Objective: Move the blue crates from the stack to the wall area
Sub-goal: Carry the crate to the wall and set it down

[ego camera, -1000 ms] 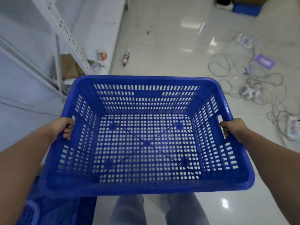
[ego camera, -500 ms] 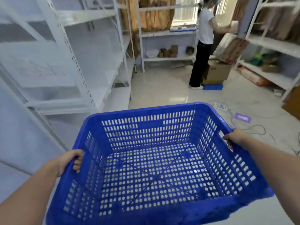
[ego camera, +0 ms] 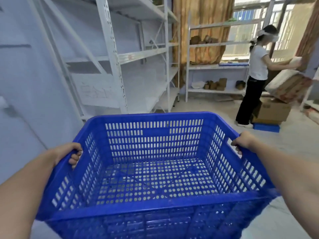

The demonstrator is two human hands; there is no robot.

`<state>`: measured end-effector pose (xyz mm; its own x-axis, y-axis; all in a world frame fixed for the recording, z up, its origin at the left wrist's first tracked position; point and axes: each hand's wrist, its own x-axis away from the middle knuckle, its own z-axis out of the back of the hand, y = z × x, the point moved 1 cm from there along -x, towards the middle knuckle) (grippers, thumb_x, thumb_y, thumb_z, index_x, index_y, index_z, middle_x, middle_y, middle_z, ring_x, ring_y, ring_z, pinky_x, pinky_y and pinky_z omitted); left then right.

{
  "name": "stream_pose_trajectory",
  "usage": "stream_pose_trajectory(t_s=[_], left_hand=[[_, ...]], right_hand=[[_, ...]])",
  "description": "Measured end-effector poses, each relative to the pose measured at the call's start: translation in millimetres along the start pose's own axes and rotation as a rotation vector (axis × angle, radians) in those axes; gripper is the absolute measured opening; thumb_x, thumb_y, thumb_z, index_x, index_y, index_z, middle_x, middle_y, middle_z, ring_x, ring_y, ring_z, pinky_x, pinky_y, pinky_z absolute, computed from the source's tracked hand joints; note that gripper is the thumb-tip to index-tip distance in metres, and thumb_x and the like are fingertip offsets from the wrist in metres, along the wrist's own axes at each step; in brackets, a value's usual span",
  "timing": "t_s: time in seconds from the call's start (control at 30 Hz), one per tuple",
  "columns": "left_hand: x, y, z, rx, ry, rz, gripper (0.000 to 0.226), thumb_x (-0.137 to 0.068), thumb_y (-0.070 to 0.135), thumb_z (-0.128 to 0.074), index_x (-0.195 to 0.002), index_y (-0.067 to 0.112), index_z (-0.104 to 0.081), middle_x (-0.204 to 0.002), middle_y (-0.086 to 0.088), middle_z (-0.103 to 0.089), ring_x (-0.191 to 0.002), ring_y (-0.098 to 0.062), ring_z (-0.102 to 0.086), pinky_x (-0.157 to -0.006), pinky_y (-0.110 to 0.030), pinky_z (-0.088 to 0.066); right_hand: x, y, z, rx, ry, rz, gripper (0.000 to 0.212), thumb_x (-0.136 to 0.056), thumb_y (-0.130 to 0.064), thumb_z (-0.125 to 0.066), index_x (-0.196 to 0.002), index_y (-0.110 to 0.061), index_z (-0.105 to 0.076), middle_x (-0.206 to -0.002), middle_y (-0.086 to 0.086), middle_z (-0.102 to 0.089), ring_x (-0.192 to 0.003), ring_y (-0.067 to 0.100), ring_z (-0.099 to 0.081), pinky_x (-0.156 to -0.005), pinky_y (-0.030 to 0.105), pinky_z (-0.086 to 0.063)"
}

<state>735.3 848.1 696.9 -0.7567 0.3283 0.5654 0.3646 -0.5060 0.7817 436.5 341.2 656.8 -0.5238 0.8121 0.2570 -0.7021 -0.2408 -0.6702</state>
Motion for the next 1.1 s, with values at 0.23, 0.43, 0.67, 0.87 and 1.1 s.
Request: stream_pose_trajectory(t_s=[0.23, 0.43, 0.67, 0.87, 1.1], left_hand=[[92, -67, -8, 0.191, 0.202, 0.008, 0.031, -0.09, 0.012, -0.029, -0.06, 0.013, -0.028, -0.032, 0.001, -0.025, -0.021, -0.012, -0.023, -0.033, -0.015, -0.033], [186, -146, 4, 0.248, 0.499, 0.079, 0.027, -0.087, 0.01, -0.033, -0.06, 0.012, -0.031, -0.036, -0.001, -0.026, -0.024, -0.014, -0.022, -0.037, -0.02, -0.031], [301, -231, 33, 0.297, 0.728, 0.208, 0.026, -0.086, 0.01, -0.033, -0.06, 0.012, -0.03, -0.035, -0.001, -0.025, -0.024, -0.014, -0.021, -0.039, -0.018, -0.028], [383, -314, 75, 0.407, 0.846, 0.305, 0.032, -0.091, 0.024, -0.038, -0.062, 0.014, -0.03, -0.037, 0.0, -0.024, -0.024, -0.015, -0.021, -0.043, -0.02, -0.023], [476, -424, 125, 0.515, 0.982, 0.384, 0.039, -0.093, 0.031, -0.043, -0.061, 0.012, -0.031, -0.036, -0.002, -0.026, -0.024, -0.015, -0.023, -0.049, -0.027, -0.02]], right_hand=[[-34, -59, -10, 0.058, -0.134, 0.242, 0.016, -0.082, 0.006, -0.057, -0.069, 0.009, -0.05, -0.05, 0.022, -0.054, -0.037, 0.025, -0.049, -0.046, 0.032, -0.044], [-17, -102, -79, 0.154, -0.326, 0.395, 0.028, -0.081, -0.003, -0.06, -0.054, 0.005, -0.059, -0.037, 0.015, -0.057, -0.035, 0.024, -0.053, -0.05, 0.025, -0.047], [68, -122, -178, 0.128, -0.524, 0.537, 0.02, -0.078, 0.002, -0.058, -0.058, 0.007, -0.057, -0.048, 0.023, -0.057, -0.039, 0.027, -0.049, -0.051, 0.031, -0.045], [151, -152, -266, 0.206, -0.69, 0.631, 0.046, -0.079, -0.007, -0.059, -0.033, -0.001, -0.055, -0.053, 0.032, -0.06, -0.045, 0.034, -0.057, -0.059, 0.031, -0.049], [288, -196, -351, 0.252, -0.726, 0.733, 0.016, -0.078, -0.002, -0.059, -0.065, 0.006, -0.061, -0.036, 0.012, -0.056, -0.035, 0.026, -0.053, -0.05, 0.032, -0.051]])
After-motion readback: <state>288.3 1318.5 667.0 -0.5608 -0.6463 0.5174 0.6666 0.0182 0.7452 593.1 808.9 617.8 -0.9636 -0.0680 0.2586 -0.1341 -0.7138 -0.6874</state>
